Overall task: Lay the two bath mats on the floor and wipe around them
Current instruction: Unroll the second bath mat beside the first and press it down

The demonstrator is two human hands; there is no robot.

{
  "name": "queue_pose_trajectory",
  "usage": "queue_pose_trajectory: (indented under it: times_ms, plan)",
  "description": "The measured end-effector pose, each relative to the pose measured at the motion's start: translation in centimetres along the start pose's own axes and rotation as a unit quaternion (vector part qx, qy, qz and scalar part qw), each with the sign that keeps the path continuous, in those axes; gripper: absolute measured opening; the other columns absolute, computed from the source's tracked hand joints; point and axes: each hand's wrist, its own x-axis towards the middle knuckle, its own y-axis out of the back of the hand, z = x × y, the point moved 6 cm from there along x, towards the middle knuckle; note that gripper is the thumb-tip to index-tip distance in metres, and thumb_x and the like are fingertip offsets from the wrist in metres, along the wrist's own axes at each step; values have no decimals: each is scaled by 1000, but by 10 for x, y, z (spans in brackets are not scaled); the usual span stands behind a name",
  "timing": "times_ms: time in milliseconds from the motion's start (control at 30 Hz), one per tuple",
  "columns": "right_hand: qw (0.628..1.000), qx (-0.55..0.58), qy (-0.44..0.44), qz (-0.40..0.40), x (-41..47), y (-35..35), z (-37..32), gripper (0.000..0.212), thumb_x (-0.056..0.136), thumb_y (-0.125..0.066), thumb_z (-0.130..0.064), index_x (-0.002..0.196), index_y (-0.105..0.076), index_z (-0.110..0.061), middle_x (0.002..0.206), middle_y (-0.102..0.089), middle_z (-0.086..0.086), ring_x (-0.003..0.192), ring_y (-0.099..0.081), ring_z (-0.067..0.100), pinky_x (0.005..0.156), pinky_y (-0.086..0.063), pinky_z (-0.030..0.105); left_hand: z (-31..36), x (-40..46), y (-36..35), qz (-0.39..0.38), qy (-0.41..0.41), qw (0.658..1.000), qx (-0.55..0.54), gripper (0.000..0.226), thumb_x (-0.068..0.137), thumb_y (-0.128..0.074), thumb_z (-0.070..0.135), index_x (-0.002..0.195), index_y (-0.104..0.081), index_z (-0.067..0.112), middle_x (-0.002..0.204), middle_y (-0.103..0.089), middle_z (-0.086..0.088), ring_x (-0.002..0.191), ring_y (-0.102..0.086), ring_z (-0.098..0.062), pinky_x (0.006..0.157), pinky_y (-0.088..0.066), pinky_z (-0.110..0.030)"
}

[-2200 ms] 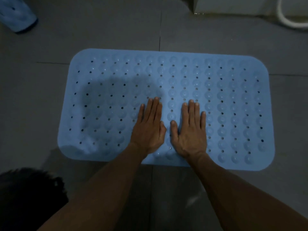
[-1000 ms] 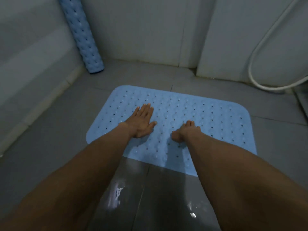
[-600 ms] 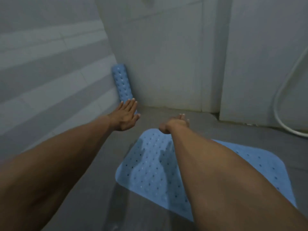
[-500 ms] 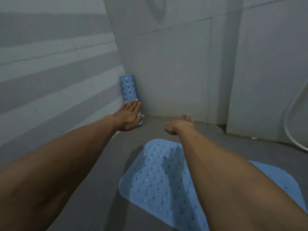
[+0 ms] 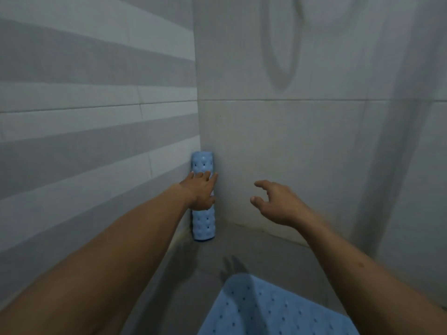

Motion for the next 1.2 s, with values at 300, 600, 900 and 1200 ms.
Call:
queue_pose_trajectory:
  times_ms: [300, 600, 900, 1200]
  plan:
    - [995, -95, 30, -31, 143, -53, -30, 61, 96, -60, -35, 152, -38, -23, 154, -43, 3, 138, -44, 22, 111, -37, 36, -91, 108, -29, 74, 45, 991, -100, 77, 96, -44, 27, 153, 1, 1, 160, -7, -20, 145, -17, -35, 119, -16, -47]
    - [987, -154, 40, -33, 276, -86, -61, 74, 94, -61, -22, 157, -25, -10, 164, -25, 11, 149, -28, 25, 118, -23, 30, -131, 194, -60, 136, 34, 972, -191, 86, 91, -55, 23, 151, 2, -4, 159, -5, -24, 146, -14, -36, 121, -16, -39]
    - [976, -189, 58, -91, 331, -110, -81, 79, 95, -51, -3, 160, -7, -12, 168, -6, 11, 153, -18, 27, 120, -20, 32, -160, 212, -72, 217, 32, 924, -312, 63, 82, -63, 15, 139, -38, 14, 135, -47, -9, 122, -48, -27, 100, -44, -39]
    - [979, -194, 61, -3, 308, -93, -72, 49, 85, -77, -32, 120, -46, -18, 116, -58, 16, 99, -58, 34, 82, -50, 43, -159, 204, -70, 230, 2, 919, -321, 31, 83, -61, 18, 113, -52, 17, 115, -54, -3, 101, -52, -22, 84, -49, -42]
